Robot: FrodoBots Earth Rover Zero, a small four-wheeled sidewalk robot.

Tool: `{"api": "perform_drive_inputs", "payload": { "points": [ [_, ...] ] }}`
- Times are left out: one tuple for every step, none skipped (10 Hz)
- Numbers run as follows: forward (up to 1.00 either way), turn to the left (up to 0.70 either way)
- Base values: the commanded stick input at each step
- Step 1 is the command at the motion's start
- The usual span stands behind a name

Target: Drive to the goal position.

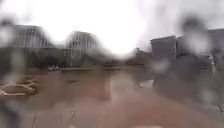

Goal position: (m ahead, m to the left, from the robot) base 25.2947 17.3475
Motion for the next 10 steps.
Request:
{"api": "perform_drive_inputs", "payload": {
  "points": [
    [1.00,0.03],
    [1.00,0.03],
    [1.00,0.07],
    [1.00,0.11],
    [1.00,0.25],
    [1.00,0.35],
    [1.00,0.40],
    [1.00,0.33],
    [1.00,0.03],
    [1.00,0.03]
  ]
}}
